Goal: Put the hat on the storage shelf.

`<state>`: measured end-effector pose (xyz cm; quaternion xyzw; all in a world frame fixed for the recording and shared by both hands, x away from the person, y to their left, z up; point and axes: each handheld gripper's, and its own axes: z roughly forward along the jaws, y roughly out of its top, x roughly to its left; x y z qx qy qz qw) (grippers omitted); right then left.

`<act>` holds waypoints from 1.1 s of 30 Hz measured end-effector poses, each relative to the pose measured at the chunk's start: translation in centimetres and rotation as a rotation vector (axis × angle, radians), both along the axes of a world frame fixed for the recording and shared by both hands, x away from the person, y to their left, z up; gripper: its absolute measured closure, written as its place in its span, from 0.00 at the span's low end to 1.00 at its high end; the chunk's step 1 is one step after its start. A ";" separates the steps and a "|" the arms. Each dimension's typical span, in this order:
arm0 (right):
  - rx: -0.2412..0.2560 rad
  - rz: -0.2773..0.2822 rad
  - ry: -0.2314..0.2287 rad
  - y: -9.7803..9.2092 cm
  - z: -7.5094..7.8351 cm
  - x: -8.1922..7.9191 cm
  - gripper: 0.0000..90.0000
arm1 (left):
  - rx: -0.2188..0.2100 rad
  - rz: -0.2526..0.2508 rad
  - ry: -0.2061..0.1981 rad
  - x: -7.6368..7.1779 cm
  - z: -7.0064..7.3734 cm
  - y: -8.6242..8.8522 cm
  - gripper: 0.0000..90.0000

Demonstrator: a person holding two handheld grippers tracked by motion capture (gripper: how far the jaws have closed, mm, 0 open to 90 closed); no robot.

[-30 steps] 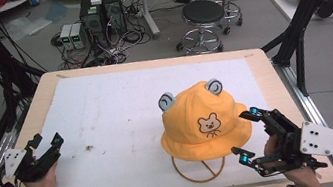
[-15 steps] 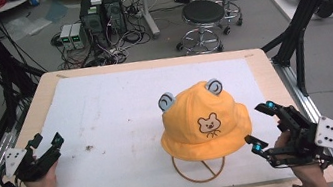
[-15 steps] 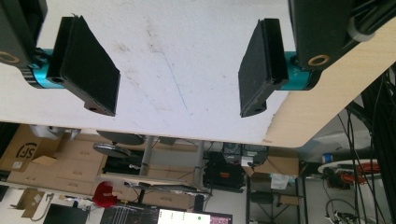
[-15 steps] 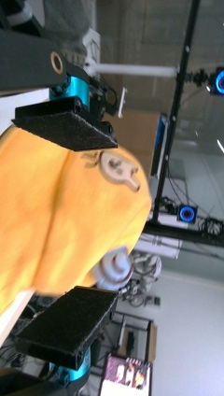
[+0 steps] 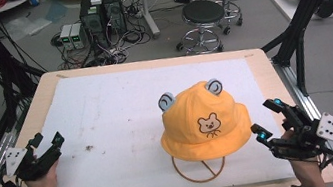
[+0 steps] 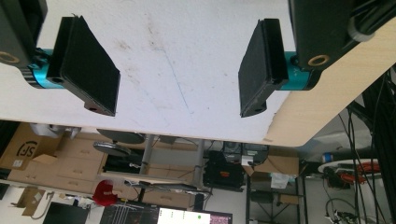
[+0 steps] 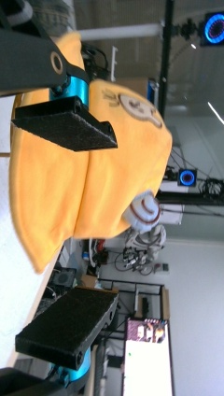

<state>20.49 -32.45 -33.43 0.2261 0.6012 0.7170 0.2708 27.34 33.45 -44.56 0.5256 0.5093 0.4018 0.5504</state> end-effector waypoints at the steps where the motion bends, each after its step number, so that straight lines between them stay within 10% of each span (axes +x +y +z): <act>1: 0.010 -0.009 0.011 -0.1 -0.2 0.1 0.24 | 0.000 0.000 0.001 0.0 0.0 0.0 0.33; 20: 0.035 -0.239 0.141 -1.0 -4.1 2.5 0.23 | -0.012 -0.002 0.002 0.0 0.0 0.1 0.33; 33: -0.072 -0.414 0.202 0.4 -6.6 3.9 0.23 | -0.017 -0.002 0.000 0.0 0.0 0.2 0.33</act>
